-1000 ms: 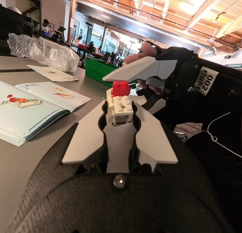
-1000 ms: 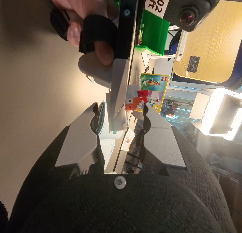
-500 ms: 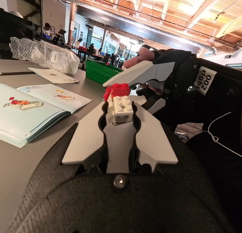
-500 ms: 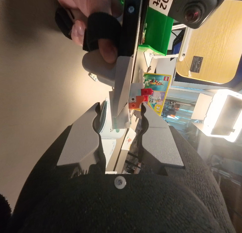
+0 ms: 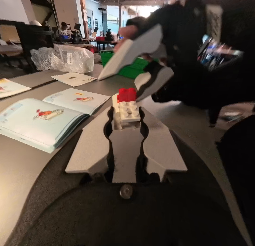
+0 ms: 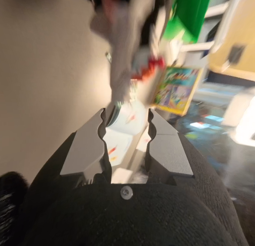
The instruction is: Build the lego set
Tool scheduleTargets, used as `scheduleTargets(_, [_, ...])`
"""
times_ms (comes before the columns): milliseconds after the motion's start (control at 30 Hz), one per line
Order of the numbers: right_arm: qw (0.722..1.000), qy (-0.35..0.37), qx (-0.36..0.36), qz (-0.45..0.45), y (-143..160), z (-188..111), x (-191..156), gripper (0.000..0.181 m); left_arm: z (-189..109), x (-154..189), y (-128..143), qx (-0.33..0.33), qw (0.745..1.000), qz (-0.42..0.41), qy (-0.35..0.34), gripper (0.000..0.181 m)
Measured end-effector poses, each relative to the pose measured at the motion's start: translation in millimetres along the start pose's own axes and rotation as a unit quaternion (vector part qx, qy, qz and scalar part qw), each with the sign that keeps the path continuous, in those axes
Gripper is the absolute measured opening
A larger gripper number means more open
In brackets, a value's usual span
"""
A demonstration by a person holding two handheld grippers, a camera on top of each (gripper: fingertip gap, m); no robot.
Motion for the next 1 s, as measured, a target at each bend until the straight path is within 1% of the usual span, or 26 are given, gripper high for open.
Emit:
scheduleTargets(67, [0.995,-0.052,0.016,0.082,18.0,-0.3,8.7,0.058,-0.3,11.3,-4.2,-0.022,0.997,0.075,-0.006,0.036])
scheduleTargets(133, [0.975,-0.123,0.063,0.173,30.7,4.6,12.9,0.055,1.7,26.1,-6.5,-0.033,0.99,0.135,0.004,0.036])
scheduleTargets(200, [0.942,-0.183,0.115,0.258,36.9,17.7,14.9,0.052,6.8,39.5,-6.1,-0.042,0.983,0.18,0.018,0.036])
scheduleTargets(233, [0.924,-0.201,0.137,0.294,38.0,27.1,15.4,0.05,10.1,45.5,-5.3,-0.044,0.98,0.191,0.032,0.036])
scheduleTargets(300, [0.891,-0.234,0.165,0.354,35.2,49.8,15.1,0.042,15.4,55.0,-3.8,-0.042,0.977,0.2,0.063,0.036])
scheduleTargets(333, [0.877,-0.253,0.175,0.37,30.7,61.4,14.0,0.041,16.9,58.2,-3.4,-0.04,0.975,0.202,0.078,0.036])
scheduleTargets(367, [0.865,-0.265,0.187,0.383,24.1,73.0,13.7,0.04,17.7,60.4,-3.2,-0.036,0.975,0.202,0.088,0.036])
scheduleTargets(433, [0.852,-0.272,0.202,0.4,7.8,96.9,15.1,0.038,17.3,61.7,-3.3,-0.029,0.974,0.202,0.101,0.036])
scheduleTargets(567, [0.845,-0.29,0.19,0.406,-24.6,141.0,23.3,0.035,14.1,56.9,-4.8,-0.012,0.978,0.178,0.105,0.036])
scheduleTargets(633, [0.832,-0.312,0.189,0.417,-38.2,160.8,27.9,0.035,13.2,53.3,-4.9,-0.005,0.982,0.16,0.104,0.036])
scheduleTargets(733, [0.81,-0.334,0.176,0.449,-48.2,188.8,33.7,0.036,13.1,48.2,-3.3,0.002,0.986,0.13,0.107,0.036])
scheduleTargets(800, [0.798,-0.344,0.17,0.465,-50.1,201.7,36.2,0.037,13.6,45.5,-2.5,0.006,0.988,0.112,0.11,0.036])
scheduleTargets(867, [0.793,-0.349,0.163,0.471,-51.0,210.2,38.6,0.037,13.6,43.2,-2.4,0.011,0.989,0.102,0.108,0.036])
scheduleTargets(933, [0.796,-0.343,0.167,0.47,-53.5,214.3,41.9,0.037,13.3,41.6,-2.4,0.015,0.99,0.096,0.104,0.036])
scheduleTargets(1000, [0.806,-0.337,0.158,0.46,-56.6,218.9,42.8,0.032,13.4,40.3,-2.4,0.017,0.99,0.092,0.103,0.036])
Point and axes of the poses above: each gripper's, where its closed fingertips meet, z out along the fingers, y out of its underside, x = y × z across the jaws, the point moved 10 cm from there along -z, back along the fingers, and after that the axes turned 15 degrees about z, right-handed, at the moved point
